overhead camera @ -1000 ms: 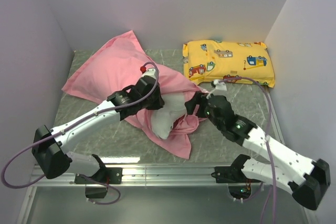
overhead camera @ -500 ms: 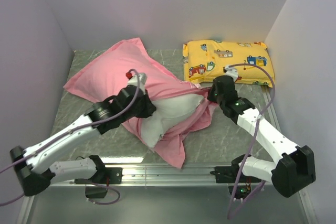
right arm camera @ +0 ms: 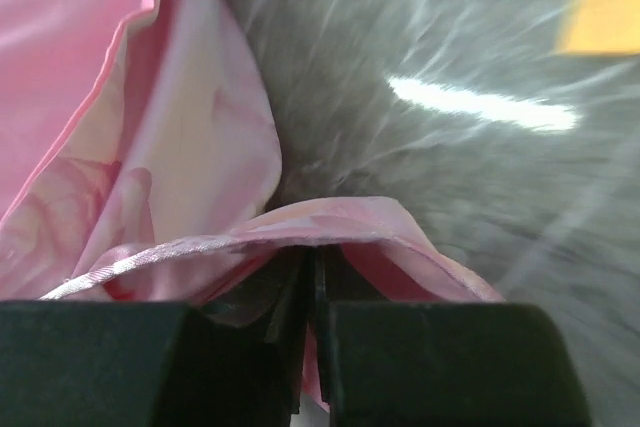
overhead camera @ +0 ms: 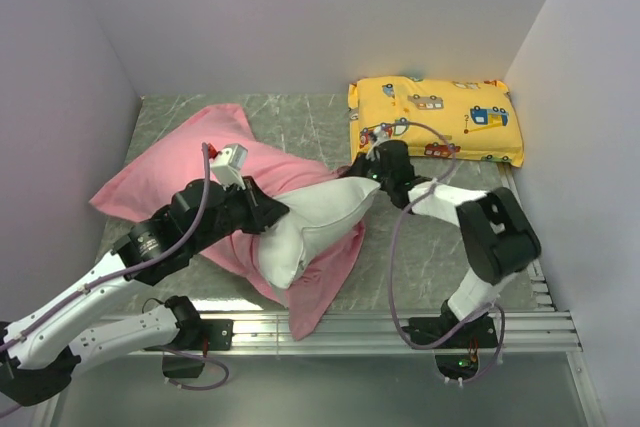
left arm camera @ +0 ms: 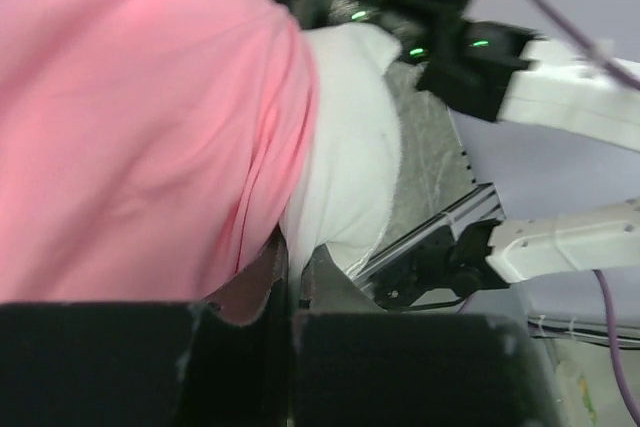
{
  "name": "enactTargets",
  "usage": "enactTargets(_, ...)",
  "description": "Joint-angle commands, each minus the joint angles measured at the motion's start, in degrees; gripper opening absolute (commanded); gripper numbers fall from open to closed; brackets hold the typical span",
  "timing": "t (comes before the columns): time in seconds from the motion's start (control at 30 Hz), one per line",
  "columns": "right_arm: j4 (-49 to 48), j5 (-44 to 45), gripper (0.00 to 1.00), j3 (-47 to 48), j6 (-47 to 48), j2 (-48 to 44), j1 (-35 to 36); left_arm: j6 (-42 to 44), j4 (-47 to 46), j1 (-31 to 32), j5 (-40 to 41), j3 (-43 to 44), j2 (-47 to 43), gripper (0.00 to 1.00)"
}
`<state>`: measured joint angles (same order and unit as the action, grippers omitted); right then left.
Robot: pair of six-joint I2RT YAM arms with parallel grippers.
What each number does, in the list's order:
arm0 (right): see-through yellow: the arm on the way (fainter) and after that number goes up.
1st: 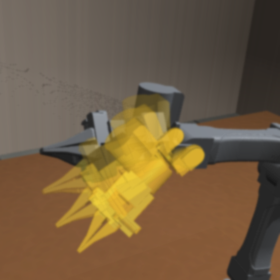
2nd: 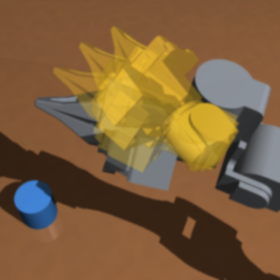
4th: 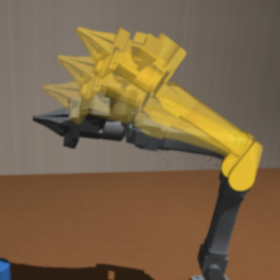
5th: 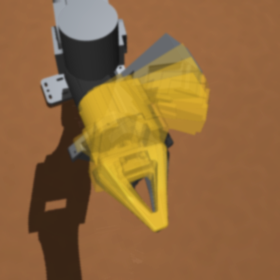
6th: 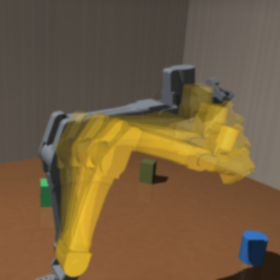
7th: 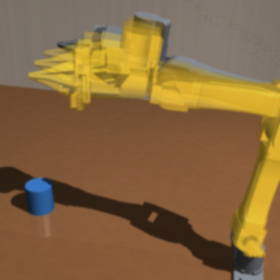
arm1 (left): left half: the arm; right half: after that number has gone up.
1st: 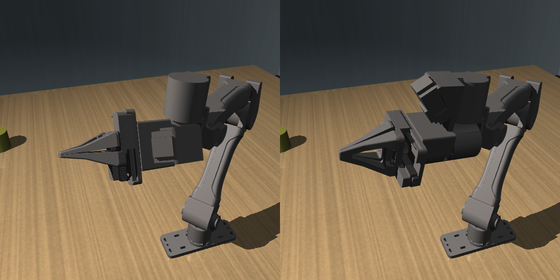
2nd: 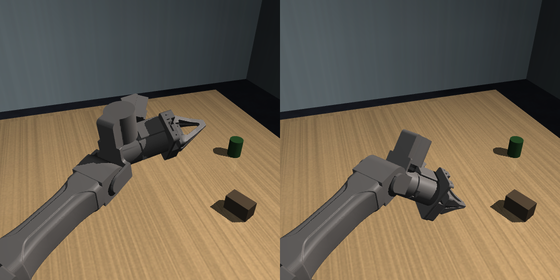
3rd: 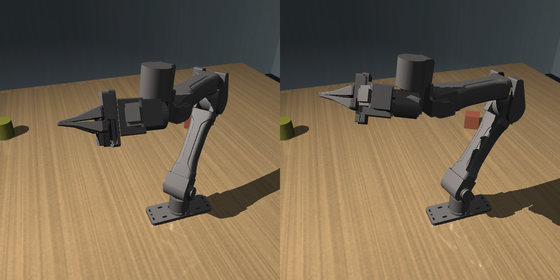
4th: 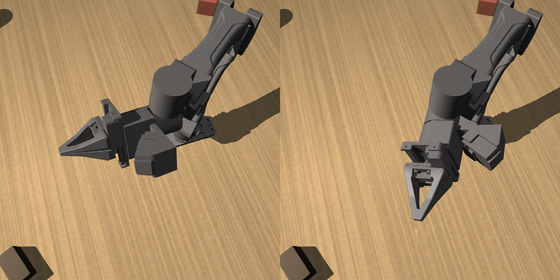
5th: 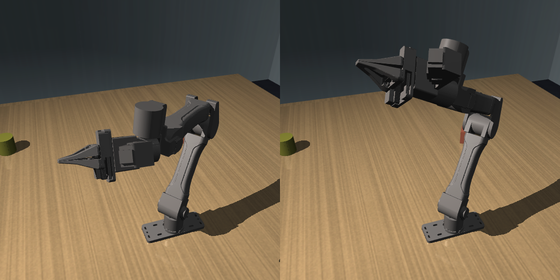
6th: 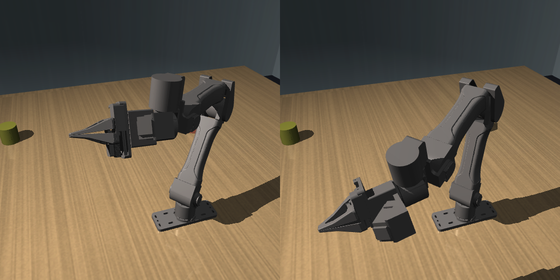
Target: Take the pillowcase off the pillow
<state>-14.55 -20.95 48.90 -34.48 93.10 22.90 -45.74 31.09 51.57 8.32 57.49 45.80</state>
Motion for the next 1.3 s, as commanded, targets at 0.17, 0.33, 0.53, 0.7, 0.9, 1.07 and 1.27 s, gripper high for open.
enactTargets(0.17, -9.2, -11.22, 0.5, 0.58, -3.31, -0.01, 1.55, -4.89, -27.04, 1.07, 2.75, 2.01, 1.83, 0.01)
enactTargets(0.33, 5.71, -6.74, 0.64, 0.49, -4.28, -11.43, -4.16, -8.05, -26.79, 1.6, 14.61, -0.89, 2.81, 0.01)
enactTargets(0.53, 18.66, -0.77, 0.72, 2.34, -2.69, -21.72, -10.58, -10.42, -27.31, 1.6, 18.58, -3.97, 5.34, 0.01)
enactTargets(0.7, 21.66, -1.38, 0.73, 1.72, -2.79, -28.92, -13.49, -11.57, -32.48, 1.6, 17.09, -4.93, 9.47, 0.0)
enactTargets(0.9, 25.7, -1.55, 0.75, 1.11, -1.38, -39.72, -12.7, -10.61, -38.21, 3.27, 13.05, -0.9, 19.22, 0.01)
enactTargets(1.07, 28.95, 5.46, 0.79, -1.0, 1.95, -46.16, -2.55, -9.2, -37.77, 6.08, 11.2, 6.13, 30.65, 0.01)
enactTargets(1.27, 26.68, 13.3, 0.8, -9.59, 2.05, -44.41, 5.58, -9.02, -37.51, 7.4, 11.19, 7.72, 34.8, 0.22)
